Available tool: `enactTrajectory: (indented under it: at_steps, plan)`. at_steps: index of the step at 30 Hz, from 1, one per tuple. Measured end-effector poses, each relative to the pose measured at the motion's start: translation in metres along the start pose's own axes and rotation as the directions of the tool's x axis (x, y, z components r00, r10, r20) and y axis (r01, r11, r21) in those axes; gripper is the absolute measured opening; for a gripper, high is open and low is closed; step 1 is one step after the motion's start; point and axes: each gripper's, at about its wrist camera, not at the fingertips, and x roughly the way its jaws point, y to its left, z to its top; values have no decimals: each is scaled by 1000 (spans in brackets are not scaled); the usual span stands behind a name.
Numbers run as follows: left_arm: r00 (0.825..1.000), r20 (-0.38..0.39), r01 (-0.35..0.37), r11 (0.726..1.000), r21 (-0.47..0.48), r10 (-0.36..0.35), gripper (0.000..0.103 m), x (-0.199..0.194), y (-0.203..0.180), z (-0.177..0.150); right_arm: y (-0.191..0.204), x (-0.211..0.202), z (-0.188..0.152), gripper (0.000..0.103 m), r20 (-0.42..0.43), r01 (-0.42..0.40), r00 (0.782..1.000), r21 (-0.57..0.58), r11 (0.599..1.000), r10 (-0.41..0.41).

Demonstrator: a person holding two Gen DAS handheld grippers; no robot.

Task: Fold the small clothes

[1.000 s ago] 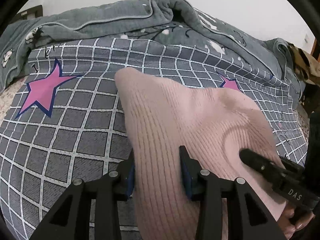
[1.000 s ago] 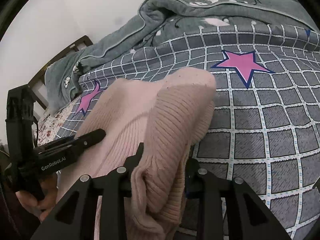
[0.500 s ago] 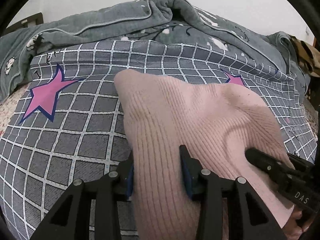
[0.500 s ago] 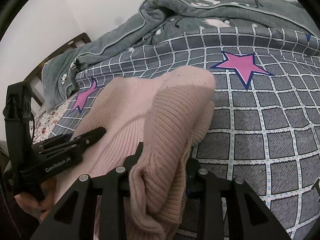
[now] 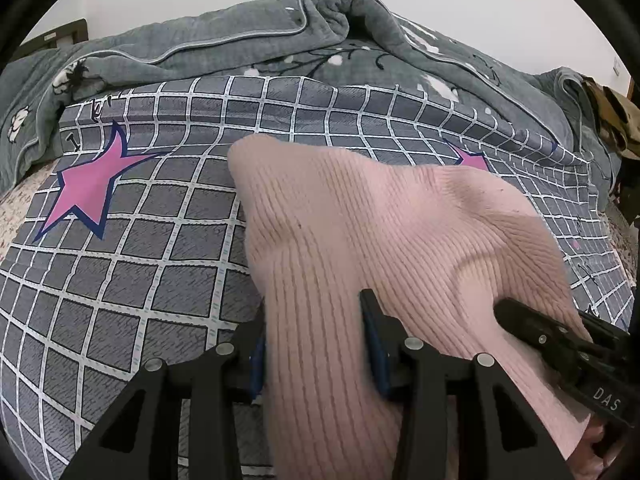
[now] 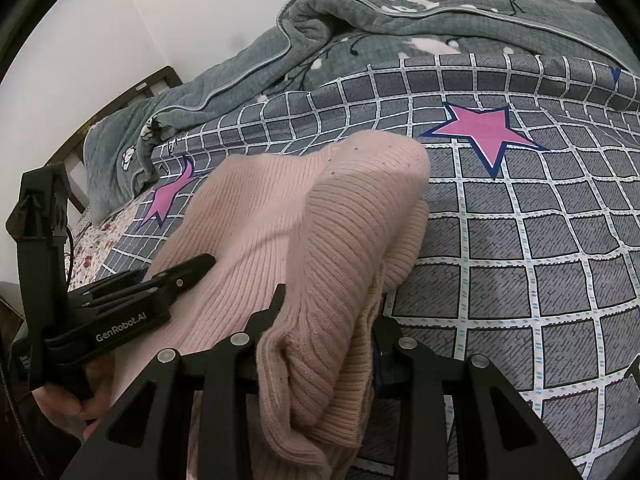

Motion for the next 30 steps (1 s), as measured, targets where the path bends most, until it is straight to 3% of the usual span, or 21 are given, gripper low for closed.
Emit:
enactTrajectory:
  at_steps: [25,28,30]
  plan:
    - [1000,13,-7,1000,-8,7,44,0,-1,-1,-1,0,0,33,3,0,1000,-2,1000,0]
    - [999,19,46,998,-52,-45,48,-4,6,0,-4,0,1,35,3,-5,1000,10,1000,5]
    - [995,16,97,990,-101,-96,59,-8,17,1,-8,-3,2,42,0,-19,1000,25,999,19]
